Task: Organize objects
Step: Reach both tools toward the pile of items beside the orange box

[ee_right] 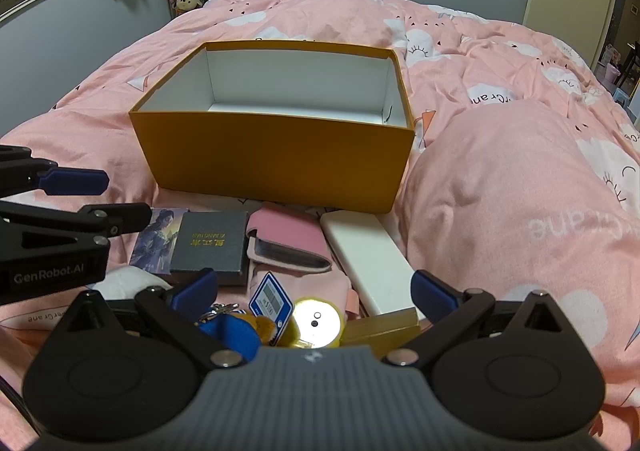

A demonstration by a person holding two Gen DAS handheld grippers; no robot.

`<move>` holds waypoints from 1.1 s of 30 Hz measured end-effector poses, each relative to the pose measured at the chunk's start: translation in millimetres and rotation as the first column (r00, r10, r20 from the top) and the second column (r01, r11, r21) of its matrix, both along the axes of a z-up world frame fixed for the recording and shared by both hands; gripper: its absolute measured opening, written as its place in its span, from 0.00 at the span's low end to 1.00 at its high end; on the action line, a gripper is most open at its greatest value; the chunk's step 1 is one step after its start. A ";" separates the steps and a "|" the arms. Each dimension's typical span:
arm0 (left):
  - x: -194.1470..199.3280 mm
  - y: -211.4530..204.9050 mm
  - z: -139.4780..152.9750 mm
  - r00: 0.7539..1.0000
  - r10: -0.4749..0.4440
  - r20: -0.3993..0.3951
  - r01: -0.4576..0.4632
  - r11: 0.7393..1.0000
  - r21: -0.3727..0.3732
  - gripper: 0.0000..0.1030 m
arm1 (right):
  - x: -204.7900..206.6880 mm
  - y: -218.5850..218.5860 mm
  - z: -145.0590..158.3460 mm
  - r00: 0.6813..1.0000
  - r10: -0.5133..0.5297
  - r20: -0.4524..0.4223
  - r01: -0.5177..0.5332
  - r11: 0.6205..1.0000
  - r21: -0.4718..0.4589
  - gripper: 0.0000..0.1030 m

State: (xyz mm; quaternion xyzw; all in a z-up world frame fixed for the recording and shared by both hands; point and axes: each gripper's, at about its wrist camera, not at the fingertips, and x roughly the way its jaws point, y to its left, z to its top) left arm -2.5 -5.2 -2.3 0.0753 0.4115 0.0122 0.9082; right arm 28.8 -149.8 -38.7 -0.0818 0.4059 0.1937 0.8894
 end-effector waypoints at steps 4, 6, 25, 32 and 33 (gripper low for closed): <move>0.0 -0.1 -0.1 1.000 -0.001 0.000 0.001 1.000 -0.001 0.55 | -0.1 0.1 -0.1 1.000 0.000 0.000 0.000 1.000 0.000 0.99; 0.2 -0.8 -0.3 1.000 -0.004 -0.001 0.004 1.000 -0.001 0.55 | 0.0 0.0 -0.1 1.000 0.000 0.000 0.000 1.000 0.000 0.99; 16.9 -0.5 3.2 0.993 -0.113 -0.044 0.106 0.985 -0.135 0.39 | 28.5 -36.0 -5.7 0.990 -0.025 -0.140 0.018 0.999 -0.049 0.64; 26.3 -19.5 -3.0 0.978 -0.194 -0.075 0.181 0.972 -0.148 0.39 | 29.4 -43.2 -27.0 0.970 0.016 -0.243 -0.037 0.996 -0.082 0.71; 27.7 -21.5 -4.8 0.976 -0.201 -0.082 0.188 0.971 -0.146 0.39 | 29.8 -44.4 -30.6 0.967 0.012 -0.256 -0.034 0.996 -0.081 0.72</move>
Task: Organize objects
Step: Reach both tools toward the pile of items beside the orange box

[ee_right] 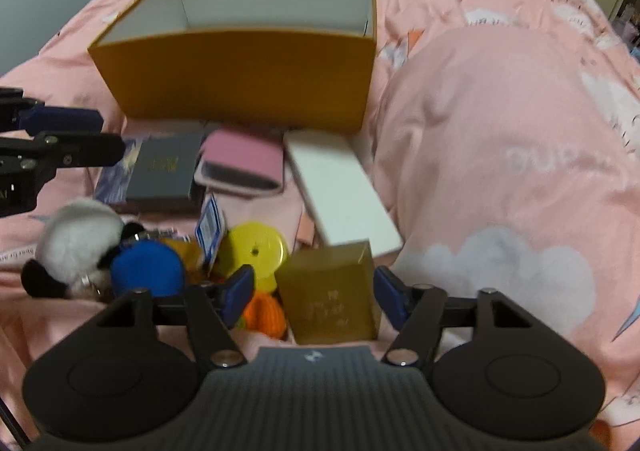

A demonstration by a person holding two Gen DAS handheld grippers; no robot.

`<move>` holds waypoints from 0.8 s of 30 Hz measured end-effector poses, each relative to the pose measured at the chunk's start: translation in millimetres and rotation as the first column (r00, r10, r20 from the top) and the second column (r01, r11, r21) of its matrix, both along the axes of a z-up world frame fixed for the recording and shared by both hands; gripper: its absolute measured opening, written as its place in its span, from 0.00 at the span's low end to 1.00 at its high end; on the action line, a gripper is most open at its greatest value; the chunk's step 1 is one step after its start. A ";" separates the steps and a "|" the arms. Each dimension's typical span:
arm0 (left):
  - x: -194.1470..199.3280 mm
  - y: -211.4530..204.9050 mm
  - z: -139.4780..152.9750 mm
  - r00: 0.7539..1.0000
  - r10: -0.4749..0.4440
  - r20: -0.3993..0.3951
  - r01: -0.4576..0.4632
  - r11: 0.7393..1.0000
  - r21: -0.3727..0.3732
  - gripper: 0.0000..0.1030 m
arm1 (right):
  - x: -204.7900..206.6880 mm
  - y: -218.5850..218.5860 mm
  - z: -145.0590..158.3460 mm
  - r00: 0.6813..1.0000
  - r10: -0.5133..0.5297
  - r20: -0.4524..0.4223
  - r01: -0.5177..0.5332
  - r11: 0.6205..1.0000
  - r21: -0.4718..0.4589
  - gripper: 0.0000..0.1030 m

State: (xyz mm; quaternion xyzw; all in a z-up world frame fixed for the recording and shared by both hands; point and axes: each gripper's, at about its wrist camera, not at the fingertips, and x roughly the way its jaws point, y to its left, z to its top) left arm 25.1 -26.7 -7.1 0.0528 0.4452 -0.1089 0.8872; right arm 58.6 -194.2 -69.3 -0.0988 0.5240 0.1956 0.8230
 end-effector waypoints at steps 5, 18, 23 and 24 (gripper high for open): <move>4.9 -5.9 -8.4 0.999 -0.022 -0.033 0.022 1.000 0.003 0.39 | 3.9 -4.5 -16.2 0.999 -0.015 -0.050 0.014 1.000 -0.006 0.71; 7.9 -16.4 -16.8 0.997 -0.043 -0.070 0.044 0.999 0.025 0.39 | 7.9 -6.6 -31.2 0.998 -0.023 -0.059 0.023 1.000 -0.001 0.71; 8.1 -15.5 -18.5 0.996 -0.045 -0.078 0.046 0.999 0.010 0.39 | 6.1 -14.4 -24.6 0.997 -0.061 -0.045 0.062 0.998 0.017 0.44; 8.5 -16.2 -18.1 0.996 -0.053 -0.077 0.054 0.999 0.005 0.39 | 4.5 -13.9 -21.5 0.998 -0.057 -0.031 0.057 0.998 0.016 0.40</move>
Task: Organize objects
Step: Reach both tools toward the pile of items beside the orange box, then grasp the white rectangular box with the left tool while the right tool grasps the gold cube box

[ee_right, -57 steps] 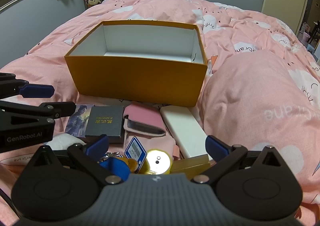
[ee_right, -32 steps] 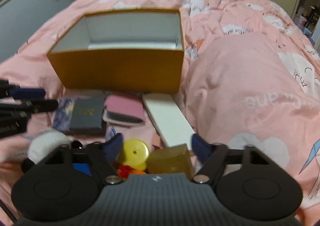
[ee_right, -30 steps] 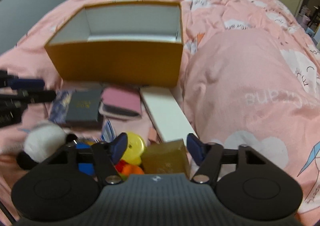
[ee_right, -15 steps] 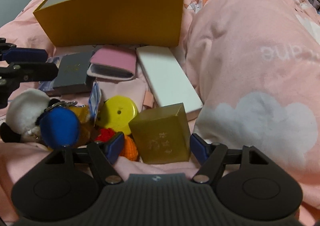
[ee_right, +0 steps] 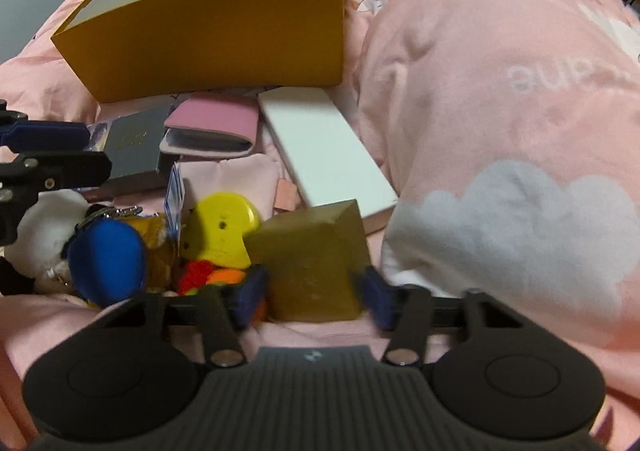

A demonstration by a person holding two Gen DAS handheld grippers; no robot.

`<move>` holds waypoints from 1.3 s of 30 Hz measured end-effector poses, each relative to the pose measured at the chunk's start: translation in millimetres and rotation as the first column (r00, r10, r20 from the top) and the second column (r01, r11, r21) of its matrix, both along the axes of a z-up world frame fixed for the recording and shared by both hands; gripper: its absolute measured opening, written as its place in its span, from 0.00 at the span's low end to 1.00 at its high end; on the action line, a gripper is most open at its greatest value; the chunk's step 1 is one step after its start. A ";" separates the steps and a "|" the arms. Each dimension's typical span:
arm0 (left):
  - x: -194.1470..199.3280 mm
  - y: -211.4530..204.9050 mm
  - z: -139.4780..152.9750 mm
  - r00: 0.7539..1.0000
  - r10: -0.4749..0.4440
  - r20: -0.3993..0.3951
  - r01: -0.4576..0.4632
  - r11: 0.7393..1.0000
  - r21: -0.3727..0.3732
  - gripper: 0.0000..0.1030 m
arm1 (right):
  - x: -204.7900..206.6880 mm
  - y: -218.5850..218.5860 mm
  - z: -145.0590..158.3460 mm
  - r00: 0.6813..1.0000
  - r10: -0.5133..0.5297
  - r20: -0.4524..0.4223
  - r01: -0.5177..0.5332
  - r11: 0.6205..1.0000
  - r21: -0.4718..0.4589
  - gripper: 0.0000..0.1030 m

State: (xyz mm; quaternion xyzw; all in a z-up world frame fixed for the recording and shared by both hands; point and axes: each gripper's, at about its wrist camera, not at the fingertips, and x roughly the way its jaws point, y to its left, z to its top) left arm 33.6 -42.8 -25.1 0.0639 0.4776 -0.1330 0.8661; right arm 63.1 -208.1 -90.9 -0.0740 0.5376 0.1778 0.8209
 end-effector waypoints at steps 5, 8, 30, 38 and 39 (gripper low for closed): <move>7.8 -5.2 3.2 1.000 -0.030 0.006 0.030 0.999 -0.013 0.39 | 10.9 -6.2 25.1 0.997 -0.010 0.072 0.006 0.998 0.060 0.02; 9.5 -8.2 2.9 0.999 -0.036 0.007 0.036 0.999 -0.006 0.39 | 13.9 -8.4 24.3 0.999 0.001 0.045 -0.004 0.998 0.061 0.12; 31.2 -22.0 -20.1 0.992 -0.087 -0.097 0.085 0.996 -0.019 0.39 | 44.6 -15.6 -13.6 0.970 0.223 -0.101 -0.204 0.963 0.177 0.58; 60.4 -28.3 -16.3 0.988 -0.066 -0.139 0.049 0.991 -0.121 0.39 | 39.4 -24.8 34.0 0.980 0.185 0.066 -0.193 0.972 0.136 0.53; 64.5 -30.4 -17.0 0.988 -0.057 -0.146 0.039 0.991 -0.126 0.39 | 40.6 -25.1 40.1 0.979 0.172 0.110 -0.183 0.978 0.099 0.53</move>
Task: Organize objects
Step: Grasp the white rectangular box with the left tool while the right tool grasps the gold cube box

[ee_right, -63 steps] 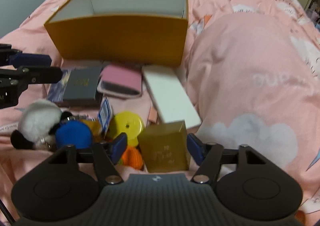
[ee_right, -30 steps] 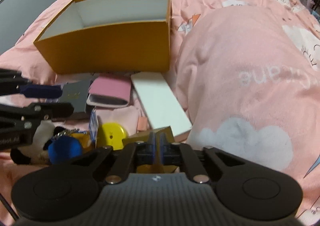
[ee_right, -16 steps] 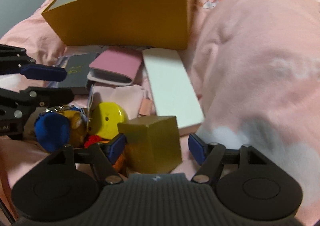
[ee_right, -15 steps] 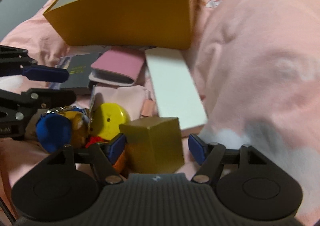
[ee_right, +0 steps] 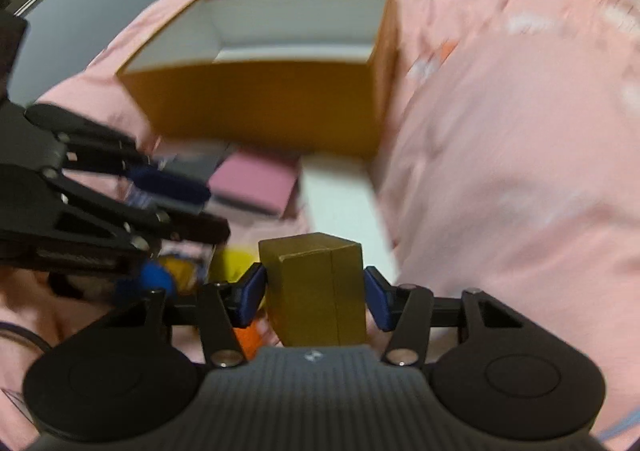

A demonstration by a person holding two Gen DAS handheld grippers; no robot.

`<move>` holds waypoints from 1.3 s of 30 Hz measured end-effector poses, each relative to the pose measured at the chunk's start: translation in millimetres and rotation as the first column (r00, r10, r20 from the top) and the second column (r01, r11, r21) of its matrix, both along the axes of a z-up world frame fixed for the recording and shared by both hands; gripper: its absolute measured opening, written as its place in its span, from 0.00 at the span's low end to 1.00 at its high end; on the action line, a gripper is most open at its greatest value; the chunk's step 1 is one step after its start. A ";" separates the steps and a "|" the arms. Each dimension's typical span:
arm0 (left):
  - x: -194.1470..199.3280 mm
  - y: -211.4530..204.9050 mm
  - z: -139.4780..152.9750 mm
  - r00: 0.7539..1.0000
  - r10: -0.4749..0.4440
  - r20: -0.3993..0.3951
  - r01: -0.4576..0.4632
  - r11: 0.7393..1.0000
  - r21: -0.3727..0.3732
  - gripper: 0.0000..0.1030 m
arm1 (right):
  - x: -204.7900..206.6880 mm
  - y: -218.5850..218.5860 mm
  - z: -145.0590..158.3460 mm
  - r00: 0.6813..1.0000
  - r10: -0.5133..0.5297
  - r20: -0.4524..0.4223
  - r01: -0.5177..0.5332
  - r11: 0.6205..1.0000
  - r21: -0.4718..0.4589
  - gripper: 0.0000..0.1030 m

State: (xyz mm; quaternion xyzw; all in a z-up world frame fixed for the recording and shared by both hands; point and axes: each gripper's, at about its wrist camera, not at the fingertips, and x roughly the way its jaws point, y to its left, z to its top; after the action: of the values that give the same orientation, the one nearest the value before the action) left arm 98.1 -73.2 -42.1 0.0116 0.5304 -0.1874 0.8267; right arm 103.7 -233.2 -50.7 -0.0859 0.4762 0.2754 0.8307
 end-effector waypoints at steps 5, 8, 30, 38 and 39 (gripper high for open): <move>30.0 -6.3 -16.0 0.988 0.100 -0.121 -0.108 0.993 -0.058 0.40 | 20.5 -4.2 -4.8 0.995 -0.062 0.075 0.067 0.995 -0.077 0.53; 46.5 -7.8 -29.2 0.955 0.187 -0.229 -0.212 0.973 -0.088 0.42 | 31.3 -11.4 -12.9 0.994 -0.089 0.058 0.092 0.994 -0.055 0.53; 91.8 0.3 -88.1 0.754 0.490 -0.438 -0.549 0.836 -0.008 0.61 | 57.5 -53.0 -38.5 0.975 -0.221 -0.003 0.220 0.971 0.092 0.52; 107.1 0.1 -104.3 0.677 0.585 -0.448 -0.634 0.772 0.050 0.79 | 53.9 -58.8 -36.1 0.974 -0.228 -0.003 0.226 0.966 0.128 0.53; 108.9 -1.2 -106.0 0.673 0.592 -0.443 -0.637 0.769 0.060 0.82 | 53.5 -58.3 -36.4 0.974 -0.225 -0.001 0.223 0.967 0.125 0.53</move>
State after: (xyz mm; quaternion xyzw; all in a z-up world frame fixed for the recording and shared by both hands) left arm 207.0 -74.4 -148.1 -0.2510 0.6642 0.0779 0.6998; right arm 157.2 -291.4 -87.2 0.0188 0.4594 0.2084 0.8633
